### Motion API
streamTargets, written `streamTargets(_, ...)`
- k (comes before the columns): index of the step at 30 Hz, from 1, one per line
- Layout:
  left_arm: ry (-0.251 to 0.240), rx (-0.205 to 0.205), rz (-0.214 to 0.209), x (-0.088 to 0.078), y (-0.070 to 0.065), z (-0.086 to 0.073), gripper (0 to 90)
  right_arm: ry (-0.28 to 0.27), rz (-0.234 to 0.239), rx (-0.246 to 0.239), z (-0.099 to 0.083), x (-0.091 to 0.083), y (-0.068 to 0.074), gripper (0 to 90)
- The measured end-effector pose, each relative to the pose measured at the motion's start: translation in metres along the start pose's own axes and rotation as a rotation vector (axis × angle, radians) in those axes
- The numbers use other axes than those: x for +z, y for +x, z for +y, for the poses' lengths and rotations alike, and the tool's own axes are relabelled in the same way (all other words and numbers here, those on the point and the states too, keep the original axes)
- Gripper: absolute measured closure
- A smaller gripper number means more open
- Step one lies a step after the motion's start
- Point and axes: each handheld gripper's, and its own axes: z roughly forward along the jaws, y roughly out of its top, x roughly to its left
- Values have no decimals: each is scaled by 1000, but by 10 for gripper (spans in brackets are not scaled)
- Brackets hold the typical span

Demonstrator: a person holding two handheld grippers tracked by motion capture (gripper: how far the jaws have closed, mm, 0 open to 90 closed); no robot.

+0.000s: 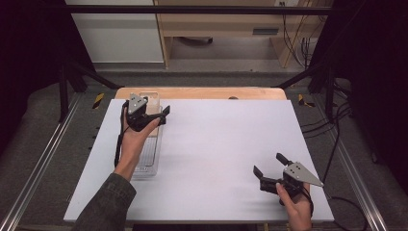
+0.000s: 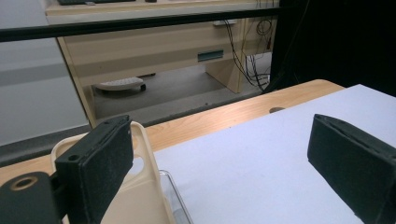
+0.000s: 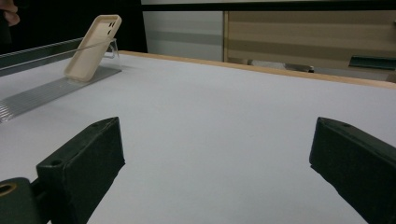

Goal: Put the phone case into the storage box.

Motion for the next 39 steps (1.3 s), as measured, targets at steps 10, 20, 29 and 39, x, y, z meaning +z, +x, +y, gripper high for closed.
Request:
streamTargets(10,-6,64,-62,-8,-24,6,60,0,-4,-2,0,0,0,31)
streamTargets(20,-12,136,-124,-9,-57,10,52,-1,-6,-2,0,-1,0,29)
streamTargets(29,-9,167,-186,-10,-83,9,49,-2,-6,0,-1,-1,0,27)
streamTargets(39,-13,168,-229,-9,-102,8,49,-2,-3,0,-1,-1,0,27)
